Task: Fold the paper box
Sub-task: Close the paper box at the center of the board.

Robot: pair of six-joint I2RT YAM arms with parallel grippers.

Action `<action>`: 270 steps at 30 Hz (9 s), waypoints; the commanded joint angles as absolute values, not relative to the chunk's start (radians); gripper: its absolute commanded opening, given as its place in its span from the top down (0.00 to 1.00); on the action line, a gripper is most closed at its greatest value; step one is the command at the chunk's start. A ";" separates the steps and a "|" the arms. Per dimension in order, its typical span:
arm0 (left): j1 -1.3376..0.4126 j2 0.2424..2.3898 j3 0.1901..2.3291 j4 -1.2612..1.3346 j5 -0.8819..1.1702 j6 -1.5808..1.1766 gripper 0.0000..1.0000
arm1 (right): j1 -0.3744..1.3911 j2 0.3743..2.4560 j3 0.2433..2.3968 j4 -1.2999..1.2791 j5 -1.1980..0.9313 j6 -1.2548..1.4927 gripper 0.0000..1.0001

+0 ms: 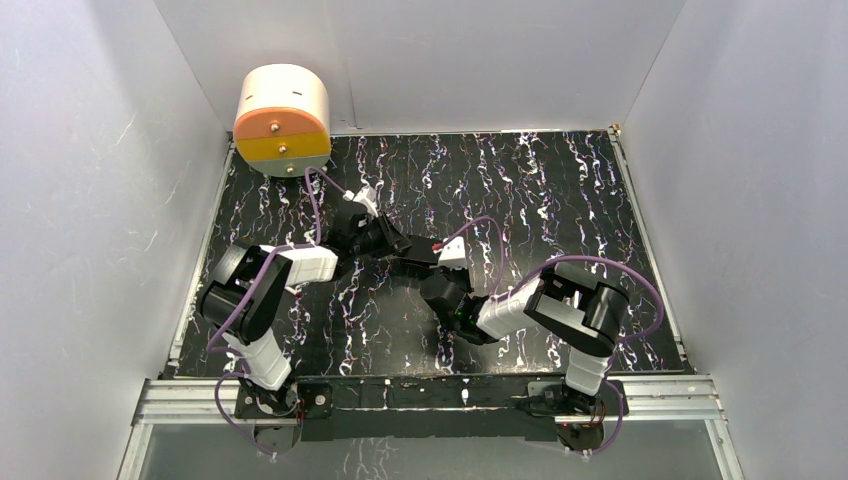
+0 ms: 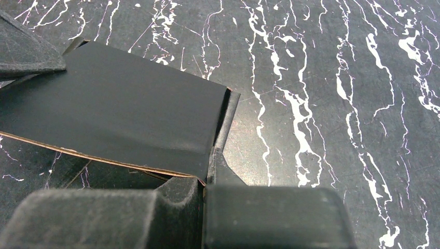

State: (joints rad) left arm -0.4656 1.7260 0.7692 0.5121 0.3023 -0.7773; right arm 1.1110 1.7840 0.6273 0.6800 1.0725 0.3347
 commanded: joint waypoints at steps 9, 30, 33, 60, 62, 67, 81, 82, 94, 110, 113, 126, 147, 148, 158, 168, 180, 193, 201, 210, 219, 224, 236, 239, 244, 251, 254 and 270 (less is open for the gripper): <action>-0.617 1.711 0.715 0.324 0.207 -0.712 0.85 | 1.109 1.803 0.615 0.591 0.851 0.347 0.96; -0.630 1.773 0.742 0.286 0.129 -0.676 0.90 | 1.109 1.546 0.578 0.382 0.786 0.410 0.50; -0.630 1.779 0.744 0.285 0.130 -0.677 0.90 | 1.109 1.484 0.579 0.328 0.771 0.426 0.42; -0.630 1.775 0.742 0.287 0.138 -0.678 0.90 | 0.805 1.376 0.606 0.266 0.339 0.844 0.52; -0.630 1.772 0.741 0.285 0.139 -0.678 0.90 | 0.793 1.408 0.609 0.279 0.326 0.849 0.56; -0.630 1.763 0.720 0.291 0.158 -0.684 0.90 | 0.785 1.467 0.609 0.263 0.305 0.843 0.69; -0.643 1.630 0.544 0.324 0.184 -0.737 0.83 | 0.784 1.521 0.595 0.191 0.200 0.645 0.85; -0.643 1.614 0.530 0.326 0.170 -0.740 0.81 | 0.785 1.519 0.590 0.200 0.192 0.637 0.84; -0.643 1.461 0.580 0.223 0.104 -0.711 0.59 | 0.784 1.483 0.642 0.209 0.161 0.549 0.79; -0.638 1.262 0.566 0.101 -0.053 -0.730 0.48 | 0.785 1.461 0.707 0.166 0.156 0.522 0.78; -0.635 1.314 0.571 0.150 -0.003 -0.742 0.48 | 0.784 1.467 0.699 0.169 0.160 0.517 0.78; -0.632 1.466 0.585 0.240 0.104 -0.750 0.76 | 0.785 1.515 0.678 0.177 0.140 0.520 0.79; -0.635 1.585 0.575 0.176 0.070 -0.679 1.00 | 0.732 1.364 0.615 0.206 0.147 0.509 0.64; -0.635 1.586 0.574 0.180 0.071 -0.678 1.00 | 0.729 1.366 0.609 0.212 0.148 0.509 0.63; -0.636 1.627 0.577 0.209 0.117 -0.670 0.99 | 0.727 1.492 0.575 0.253 0.082 0.521 0.68; -0.732 1.614 0.590 0.208 0.158 -0.677 1.00 | 0.800 1.555 0.576 0.212 0.041 0.558 0.89; -0.751 1.407 0.533 0.126 0.053 -0.673 0.80 | 0.868 1.373 0.635 0.011 0.244 0.484 0.64; -0.684 1.139 0.558 0.006 -0.021 -0.659 0.46 | 0.866 1.100 0.655 0.052 0.131 0.060 0.15; -0.631 1.144 0.563 -0.008 0.059 -0.667 0.40 | 0.867 1.108 0.677 0.063 -0.026 -0.117 0.09; -0.630 1.203 0.518 0.086 0.174 -0.747 0.44 | 0.862 1.236 0.689 0.082 0.147 0.124 0.21; -0.631 1.307 0.486 0.157 0.217 -0.757 0.58 | 0.862 1.348 0.609 0.139 0.112 0.247 0.42; -0.640 1.370 0.495 0.193 0.253 -0.759 0.68 | 0.866 1.400 0.574 0.176 0.056 0.276 0.51; -0.643 1.249 0.481 0.131 0.133 -0.768 0.52 | 0.943 1.503 0.566 0.155 0.210 0.333 0.58; -0.641 1.196 0.466 0.146 0.129 -0.796 0.50 | 0.959 1.509 0.568 0.156 0.239 0.348 0.58; -0.642 1.248 0.474 0.166 0.146 -0.796 0.50 | 0.973 1.524 0.585 0.150 0.262 0.367 0.59; -0.646 1.387 0.463 0.244 0.204 -0.785 0.58 | 0.992 1.523 0.597 0.159 0.273 0.365 0.59; -0.647 1.426 0.470 0.227 0.182 -0.758 0.69 | 0.994 1.516 0.603 0.164 0.273 0.351 0.58; -0.647 1.550 0.608 0.068 0.133 -0.601 0.87 | 1.026 1.237 0.631 0.090 0.122 -0.213 0.02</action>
State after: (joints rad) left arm -0.6437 1.4979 0.6003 0.2390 0.2031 -0.6926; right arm 1.0050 1.2808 0.6052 0.1295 0.1730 -0.0158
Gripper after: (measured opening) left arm 0.225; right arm 0.889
